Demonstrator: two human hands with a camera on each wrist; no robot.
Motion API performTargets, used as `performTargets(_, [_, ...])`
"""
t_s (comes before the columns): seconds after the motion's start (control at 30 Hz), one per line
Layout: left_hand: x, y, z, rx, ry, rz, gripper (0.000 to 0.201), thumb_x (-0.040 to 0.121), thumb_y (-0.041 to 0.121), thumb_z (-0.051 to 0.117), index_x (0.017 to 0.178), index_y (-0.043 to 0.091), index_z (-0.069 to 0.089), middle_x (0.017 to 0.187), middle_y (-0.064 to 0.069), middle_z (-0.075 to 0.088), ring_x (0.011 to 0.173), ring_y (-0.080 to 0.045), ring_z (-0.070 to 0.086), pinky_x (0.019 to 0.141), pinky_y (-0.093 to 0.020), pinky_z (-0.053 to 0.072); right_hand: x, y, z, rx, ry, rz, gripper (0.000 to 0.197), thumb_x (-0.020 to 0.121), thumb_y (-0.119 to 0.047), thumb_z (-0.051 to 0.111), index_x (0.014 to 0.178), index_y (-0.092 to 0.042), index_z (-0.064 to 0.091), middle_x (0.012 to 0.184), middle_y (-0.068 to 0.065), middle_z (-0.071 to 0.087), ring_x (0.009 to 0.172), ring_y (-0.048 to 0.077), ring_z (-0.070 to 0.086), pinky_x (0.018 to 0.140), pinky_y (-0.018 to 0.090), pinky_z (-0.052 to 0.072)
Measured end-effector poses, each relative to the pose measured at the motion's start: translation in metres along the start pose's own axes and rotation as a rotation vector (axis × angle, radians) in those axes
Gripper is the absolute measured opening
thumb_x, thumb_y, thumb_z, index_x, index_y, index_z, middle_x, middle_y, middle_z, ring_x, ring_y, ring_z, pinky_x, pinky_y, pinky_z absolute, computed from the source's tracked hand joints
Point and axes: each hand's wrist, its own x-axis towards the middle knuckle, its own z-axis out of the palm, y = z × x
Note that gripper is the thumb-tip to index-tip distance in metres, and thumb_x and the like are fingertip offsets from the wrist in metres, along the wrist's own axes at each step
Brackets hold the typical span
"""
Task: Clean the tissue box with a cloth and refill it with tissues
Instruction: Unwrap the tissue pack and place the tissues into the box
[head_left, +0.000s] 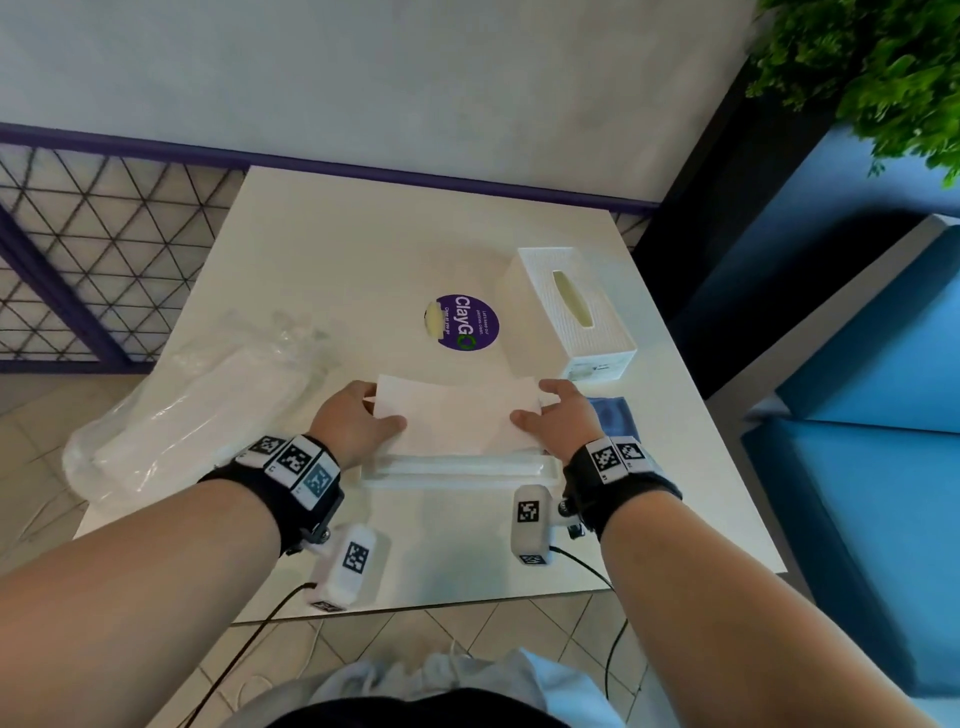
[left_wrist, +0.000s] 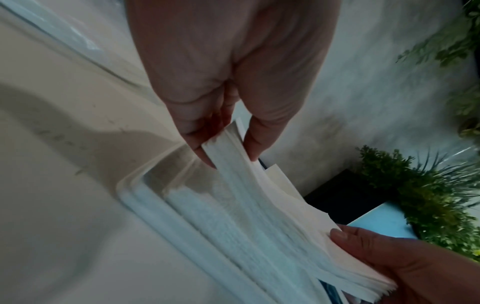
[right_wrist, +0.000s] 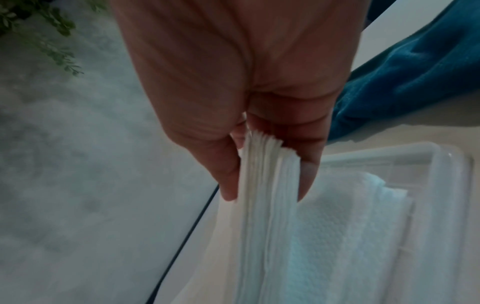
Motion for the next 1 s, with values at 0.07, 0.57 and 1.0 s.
performTargets(0.07, [0.001, -0.003, 0.003, 0.015, -0.001, -0.012, 0.053, 0.082, 0.024, 0.07, 0.129, 0.012, 0.048, 0.116, -0.006, 0.065, 0.101, -0.024, 0.062, 0.091, -0.038, 0.049, 0.001, 0.002, 0.002, -0.011, -0.001, 0.018, 0.069, 0.077, -0.027, 0.075, 0.137, -0.019, 0.04, 0.123, 0.011, 0.061, 0.109, 0.025, 0.062, 0.094, 0.04, 0.052])
performTargets(0.57, [0.004, -0.027, -0.073, 0.555, 0.536, 0.178, 0.103, 0.063, 0.062, 0.074, 0.144, 0.02, 0.027, 0.148, -0.019, 0.027, 0.135, -0.037, 0.025, 0.106, -0.054, 0.024, -0.007, -0.071, 0.031, -0.221, -0.056, -0.212, 0.05, 0.087, -0.025, 0.064, 0.134, -0.015, 0.047, 0.121, 0.004, 0.06, 0.109, 0.018, 0.057, 0.084, 0.021, 0.039])
performTargets(1.0, [-0.021, -0.11, -0.138, 0.709, 0.274, -0.134, 0.127, 0.054, 0.063, 0.072, 0.145, 0.038, -0.014, 0.135, -0.012, 0.036, 0.126, -0.032, 0.037, 0.104, -0.056, 0.032, -0.028, -0.195, 0.181, -0.296, -0.31, -0.526, 0.039, 0.1, -0.011, 0.035, 0.135, -0.013, 0.051, 0.142, 0.005, 0.05, 0.129, 0.021, 0.048, 0.101, 0.022, 0.036])
